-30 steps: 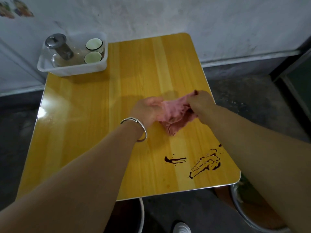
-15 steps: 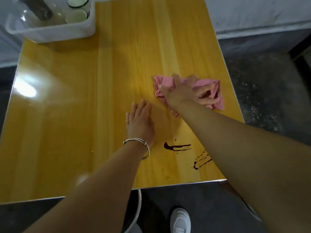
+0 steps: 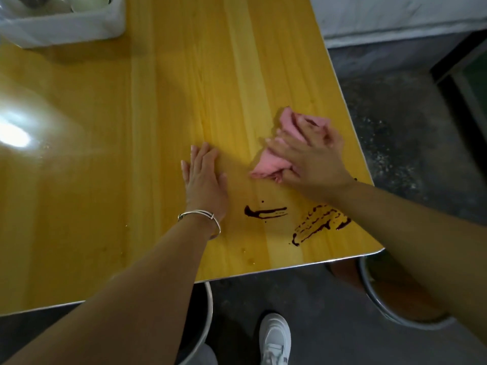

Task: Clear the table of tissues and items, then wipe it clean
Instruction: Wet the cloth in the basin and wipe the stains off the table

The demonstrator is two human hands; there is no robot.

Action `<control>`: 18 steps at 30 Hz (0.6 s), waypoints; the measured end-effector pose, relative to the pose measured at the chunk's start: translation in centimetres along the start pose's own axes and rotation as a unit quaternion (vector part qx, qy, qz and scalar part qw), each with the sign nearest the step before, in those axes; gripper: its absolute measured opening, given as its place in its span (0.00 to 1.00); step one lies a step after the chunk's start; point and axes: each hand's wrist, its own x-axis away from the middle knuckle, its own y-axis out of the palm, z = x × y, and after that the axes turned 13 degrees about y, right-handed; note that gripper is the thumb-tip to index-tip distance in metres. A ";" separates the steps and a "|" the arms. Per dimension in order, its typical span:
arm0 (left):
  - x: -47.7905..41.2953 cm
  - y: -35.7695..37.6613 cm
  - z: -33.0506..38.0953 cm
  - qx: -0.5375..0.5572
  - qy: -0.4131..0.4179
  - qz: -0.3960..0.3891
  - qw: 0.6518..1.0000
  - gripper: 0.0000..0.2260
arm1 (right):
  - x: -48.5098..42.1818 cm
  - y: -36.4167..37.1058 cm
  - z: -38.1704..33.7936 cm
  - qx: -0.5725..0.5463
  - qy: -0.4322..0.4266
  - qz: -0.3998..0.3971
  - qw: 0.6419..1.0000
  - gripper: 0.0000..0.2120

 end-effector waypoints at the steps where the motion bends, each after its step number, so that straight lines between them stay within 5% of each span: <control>1: 0.0 0.0 -0.1 0.005 0.005 -0.001 1.000 0.21 | 0.1 -0.1 0.6 -0.027 0.048 0.005 0.998 0.35; 5: 0.6 -0.3 -0.7 0.017 0.024 0.017 0.999 0.17 | -0.3 -0.1 -2.2 -0.104 0.155 -0.027 0.982 0.34; 10: 3.6 -0.8 -1.5 -0.013 0.015 0.041 0.999 0.17 | 4.5 2.4 -8.1 -0.142 0.071 0.004 0.987 0.20; 15: 6.5 -0.8 -2.0 -0.054 0.023 0.024 0.998 0.19 | 6.8 2.4 -5.9 -0.101 -0.008 -0.007 0.995 0.20; 18: 6.8 -0.6 -2.3 -0.062 0.029 0.007 0.998 0.20 | 7.4 2.5 -4.6 -0.091 0.103 0.040 0.990 0.24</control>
